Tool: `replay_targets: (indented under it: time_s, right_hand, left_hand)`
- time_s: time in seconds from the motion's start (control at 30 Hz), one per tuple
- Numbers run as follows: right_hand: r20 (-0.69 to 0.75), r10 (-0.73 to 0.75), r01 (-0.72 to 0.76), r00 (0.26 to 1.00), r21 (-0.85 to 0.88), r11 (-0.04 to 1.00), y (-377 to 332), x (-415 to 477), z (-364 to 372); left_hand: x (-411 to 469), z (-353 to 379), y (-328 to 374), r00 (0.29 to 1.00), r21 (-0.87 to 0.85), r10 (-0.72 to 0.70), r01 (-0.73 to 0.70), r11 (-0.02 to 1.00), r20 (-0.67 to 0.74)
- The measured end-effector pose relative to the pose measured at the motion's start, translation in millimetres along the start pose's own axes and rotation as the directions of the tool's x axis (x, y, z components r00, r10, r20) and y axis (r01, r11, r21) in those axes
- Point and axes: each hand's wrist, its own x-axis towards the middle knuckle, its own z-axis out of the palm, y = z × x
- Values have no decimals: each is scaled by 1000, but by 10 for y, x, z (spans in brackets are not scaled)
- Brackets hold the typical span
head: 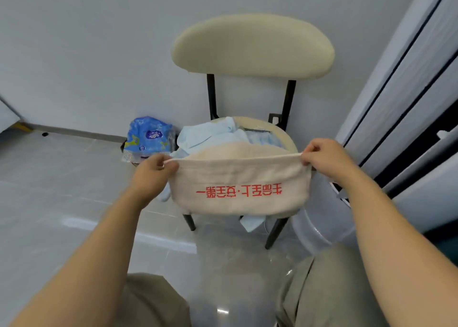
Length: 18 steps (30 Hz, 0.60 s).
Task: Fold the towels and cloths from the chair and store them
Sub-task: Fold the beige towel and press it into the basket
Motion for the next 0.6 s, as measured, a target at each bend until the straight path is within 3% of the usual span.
replay_targets:
  time_s: [0.07,0.2,0.33,0.47,0.6]
  right_hand:
    - [-72,41,-29,997,166,986,53,256,143]
    - [-41,106,-91,994,273,958,271,577,514]
    - [13,136,-132,991,359,924,409,761,645]
    - [31,128,-127,991,470,874,379,870,561]
    - [102,109,-143,989,441,886,421,845,602]
  left_hand:
    - [245,157,-66,998,-111,-31,25,994,-53]
    - [606,456,-284,995,-72,-50,44,996,-87]
    - [851,517,-394,999,-59,-26,25,998,-23]
    - [954,405,-365,994,-176,-24,42,983,105]
    - [902,371,-323,976,-231,-33,85,969,217]
